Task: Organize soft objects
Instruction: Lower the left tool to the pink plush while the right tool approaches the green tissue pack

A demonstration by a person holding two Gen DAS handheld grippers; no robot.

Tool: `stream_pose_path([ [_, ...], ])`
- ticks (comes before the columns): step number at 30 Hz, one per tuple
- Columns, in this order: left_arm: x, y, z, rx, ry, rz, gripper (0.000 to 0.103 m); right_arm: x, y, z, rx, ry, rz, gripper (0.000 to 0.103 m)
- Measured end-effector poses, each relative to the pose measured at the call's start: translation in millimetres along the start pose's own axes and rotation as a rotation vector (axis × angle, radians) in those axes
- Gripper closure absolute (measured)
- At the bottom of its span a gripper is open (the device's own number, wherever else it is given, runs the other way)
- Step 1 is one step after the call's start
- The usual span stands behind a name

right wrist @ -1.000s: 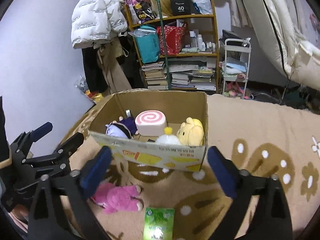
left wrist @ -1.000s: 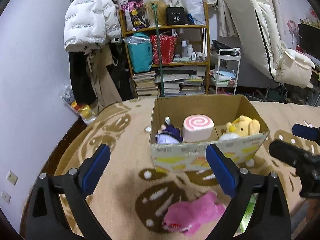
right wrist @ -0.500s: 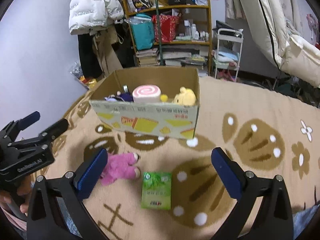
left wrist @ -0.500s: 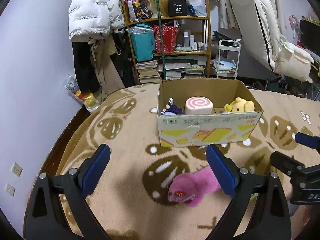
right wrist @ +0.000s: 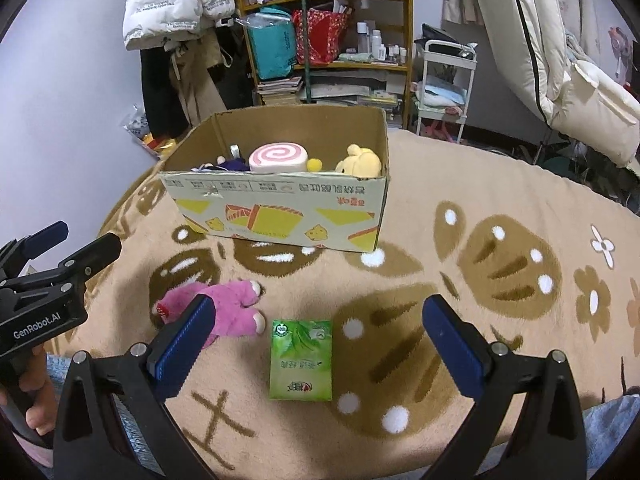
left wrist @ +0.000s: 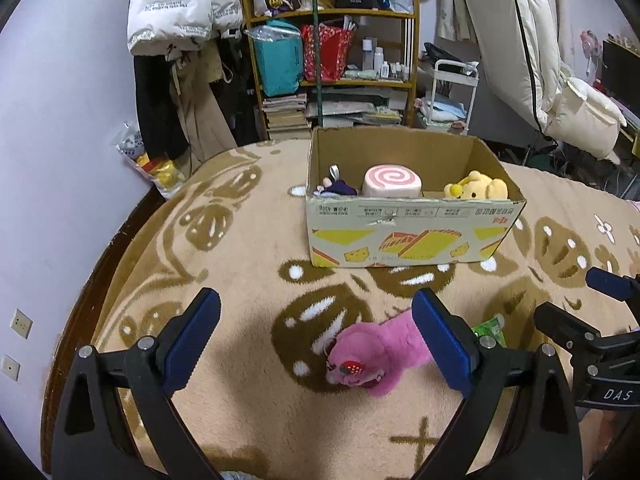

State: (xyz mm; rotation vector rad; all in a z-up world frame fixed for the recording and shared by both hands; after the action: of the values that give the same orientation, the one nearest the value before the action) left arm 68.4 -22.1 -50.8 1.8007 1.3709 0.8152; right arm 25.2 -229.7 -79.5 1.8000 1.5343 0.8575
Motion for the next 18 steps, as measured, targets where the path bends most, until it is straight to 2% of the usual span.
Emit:
stream_pose_path([
  [11,-6.0,-12.5,25.8,0.093,-0.038,-0.013,0.007,3.0,-8.9,23.4,0.084,-0.042,-0.027,0.000],
  [18,-8.4,-21.8,46.0,0.152,-0.055,-0.034,0.007,7.5,-15.8,38.9,0.145,-0.034,-0.041,0.000],
])
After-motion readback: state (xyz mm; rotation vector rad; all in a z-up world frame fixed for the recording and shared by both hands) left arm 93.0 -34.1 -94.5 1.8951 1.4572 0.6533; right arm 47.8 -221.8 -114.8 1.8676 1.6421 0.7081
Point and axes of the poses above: each gripper's, at about its wrist camera, not at the fingertips, and z roughly the way its jaws point, x to its left, y to its top, the point moved 1 cm from there along z, roughly the way its jaws point, and after that the axes turned 14 degrees about -x, right-handed, at the moved point
